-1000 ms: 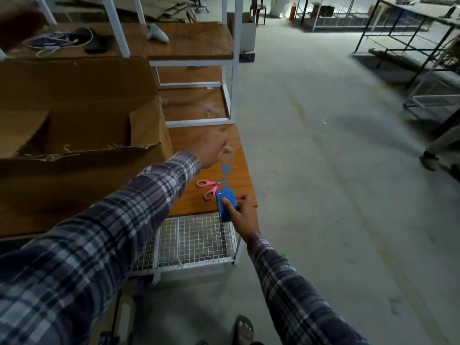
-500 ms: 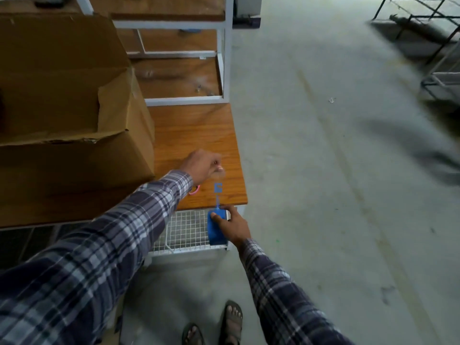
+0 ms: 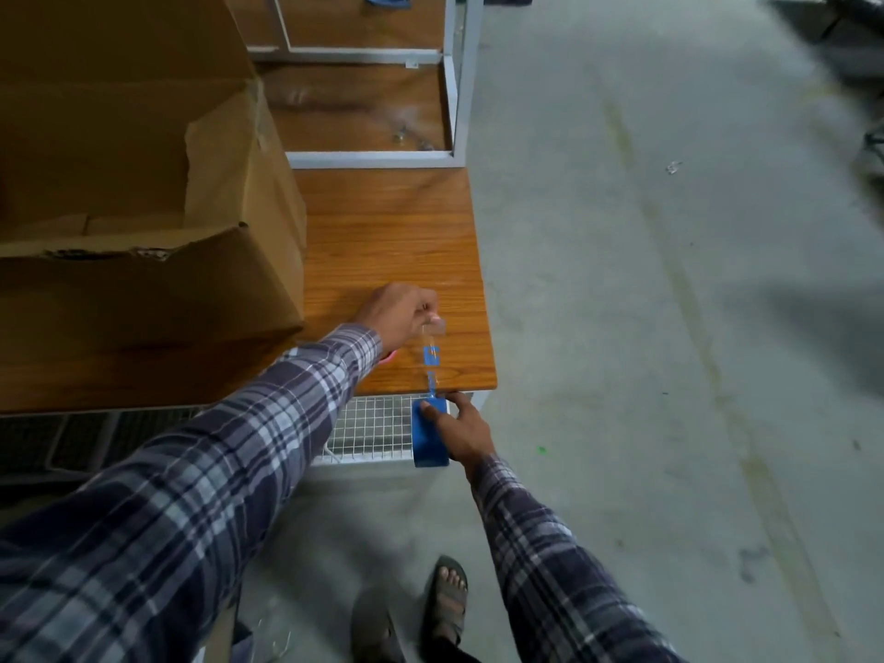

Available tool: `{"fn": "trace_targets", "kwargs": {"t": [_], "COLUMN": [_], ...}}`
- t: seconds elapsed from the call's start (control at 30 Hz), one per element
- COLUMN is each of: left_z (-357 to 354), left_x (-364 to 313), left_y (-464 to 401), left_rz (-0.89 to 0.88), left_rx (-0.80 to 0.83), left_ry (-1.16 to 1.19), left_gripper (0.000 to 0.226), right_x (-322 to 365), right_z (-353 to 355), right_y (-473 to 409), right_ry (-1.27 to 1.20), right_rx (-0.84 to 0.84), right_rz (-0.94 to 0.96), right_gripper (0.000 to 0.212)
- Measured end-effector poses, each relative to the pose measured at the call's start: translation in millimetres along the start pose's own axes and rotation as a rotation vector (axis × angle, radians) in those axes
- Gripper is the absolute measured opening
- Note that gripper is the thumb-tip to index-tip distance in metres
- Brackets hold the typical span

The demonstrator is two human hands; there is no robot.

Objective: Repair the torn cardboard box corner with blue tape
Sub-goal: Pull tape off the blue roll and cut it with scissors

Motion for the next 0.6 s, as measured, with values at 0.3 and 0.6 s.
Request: {"fn": "trace_targets", "kwargs": {"t": [0.3,0.6], "left_z": [-6,-15], "left_x": [12,20], "left_y": [-13,-21], "left_rz": [-0.037,-0.064], "left_rx": [0.023,0.039], "left_ry": [0.001,0.034], "left_gripper": [0.016,0.015], "right_x": [6,16], "right_z": [-11,-11], "right_y": [-5,-2], "right_ry": [-0.105,-0.018], "right_rx": [-0.109,-0.161], "right_rz": [-0.083,-0.097], "right_gripper": [0.077,0.074]}}
Point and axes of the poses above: each hand's wrist, its own y-axis away from the middle knuckle, its own z-axis out of the back of the hand, x = y × z, the point moved 4 cm from there along -y, towards the middle knuckle, and after that the axes turned 14 degrees about y, right-handed, at the moved point
